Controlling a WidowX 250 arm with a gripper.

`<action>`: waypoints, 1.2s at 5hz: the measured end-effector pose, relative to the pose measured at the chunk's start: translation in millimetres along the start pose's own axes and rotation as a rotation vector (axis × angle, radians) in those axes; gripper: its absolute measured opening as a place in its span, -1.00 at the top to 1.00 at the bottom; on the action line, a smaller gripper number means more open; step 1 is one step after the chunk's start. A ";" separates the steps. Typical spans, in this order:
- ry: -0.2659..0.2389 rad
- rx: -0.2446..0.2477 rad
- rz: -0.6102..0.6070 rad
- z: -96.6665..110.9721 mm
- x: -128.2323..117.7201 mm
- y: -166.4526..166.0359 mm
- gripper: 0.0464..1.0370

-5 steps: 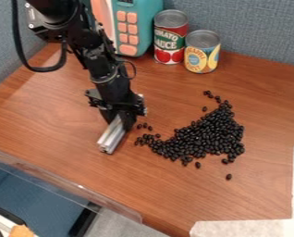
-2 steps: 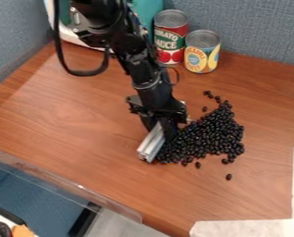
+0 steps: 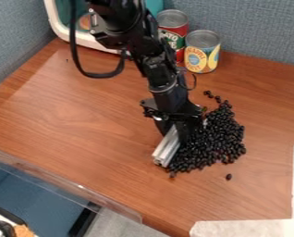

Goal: Sweep into pile

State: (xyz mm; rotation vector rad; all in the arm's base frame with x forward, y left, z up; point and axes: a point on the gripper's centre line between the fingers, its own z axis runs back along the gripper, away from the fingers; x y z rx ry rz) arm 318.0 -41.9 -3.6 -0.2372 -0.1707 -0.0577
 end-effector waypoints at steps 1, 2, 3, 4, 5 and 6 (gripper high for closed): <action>-0.005 0.008 0.000 2.9 7.0 -3.6 0.32; -0.006 0.025 0.000 10.5 6.4 -0.3 0.32; -0.033 0.025 0.019 34.1 9.3 12.5 0.32; -0.022 0.033 0.028 48.8 13.0 36.0 0.32; -0.007 0.069 -0.033 54.3 30.3 59.0 0.32; 0.045 0.112 -0.125 38.6 49.9 79.3 0.32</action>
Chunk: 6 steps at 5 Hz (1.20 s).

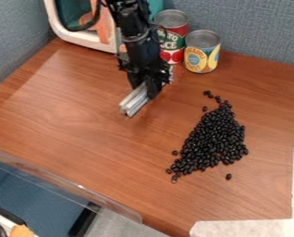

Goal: Sweep into pile

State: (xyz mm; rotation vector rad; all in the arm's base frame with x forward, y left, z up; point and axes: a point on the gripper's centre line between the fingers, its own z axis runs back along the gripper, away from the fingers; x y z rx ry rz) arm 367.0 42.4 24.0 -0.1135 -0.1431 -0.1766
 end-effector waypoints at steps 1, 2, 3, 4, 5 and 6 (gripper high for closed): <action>0.072 0.093 -0.181 -15.5 28.0 7.1 0.32; 0.130 0.157 -0.337 -29.6 55.9 -1.9 0.32; 0.184 0.152 -0.411 -37.6 67.0 -0.3 0.32; 0.199 0.139 -0.481 -40.1 74.4 -6.3 0.32; 0.174 0.144 -0.506 -40.6 69.9 -14.1 0.32; 0.151 0.139 -0.563 -43.2 66.6 -42.6 0.32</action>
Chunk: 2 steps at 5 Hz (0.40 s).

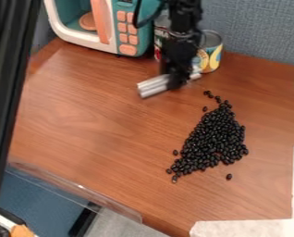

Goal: Sweep into pile

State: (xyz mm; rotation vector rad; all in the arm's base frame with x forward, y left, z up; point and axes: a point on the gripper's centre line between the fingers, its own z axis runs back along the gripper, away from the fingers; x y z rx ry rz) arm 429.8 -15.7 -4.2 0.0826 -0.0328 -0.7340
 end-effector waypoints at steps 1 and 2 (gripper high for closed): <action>0.002 0.006 -0.046 2.9 12.7 -34.5 0.32; 0.010 0.014 -0.030 1.3 11.0 -34.4 0.32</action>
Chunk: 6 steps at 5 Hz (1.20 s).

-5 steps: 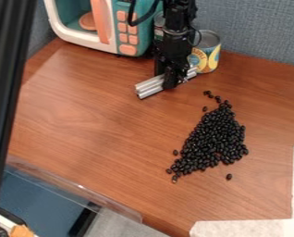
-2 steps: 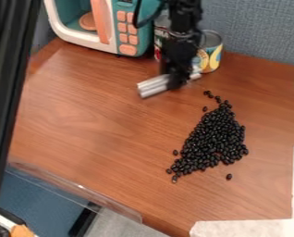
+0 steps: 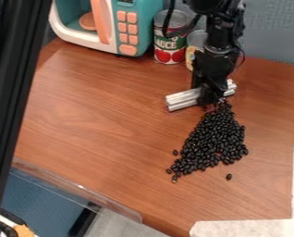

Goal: Sweep into pile

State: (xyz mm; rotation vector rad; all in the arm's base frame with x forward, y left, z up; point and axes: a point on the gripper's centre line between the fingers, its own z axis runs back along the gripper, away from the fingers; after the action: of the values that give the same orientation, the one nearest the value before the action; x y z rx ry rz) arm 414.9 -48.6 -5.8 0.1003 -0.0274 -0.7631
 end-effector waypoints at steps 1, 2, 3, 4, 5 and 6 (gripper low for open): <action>0.012 0.007 -0.002 2.5 2.3 -2.7 0.32; 0.021 0.013 -0.040 1.4 1.7 -14.9 0.32; 0.026 0.022 -0.098 6.1 -0.2 -38.5 0.32; 0.041 0.009 -0.134 7.6 -8.8 -55.2 0.32; 0.040 0.007 -0.147 8.1 -15.1 -59.4 0.32; 0.042 0.022 -0.132 16.0 -17.8 -58.3 0.32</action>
State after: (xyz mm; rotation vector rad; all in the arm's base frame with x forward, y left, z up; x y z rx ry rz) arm 361.0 -79.4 4.4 0.1402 0.0110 -0.8922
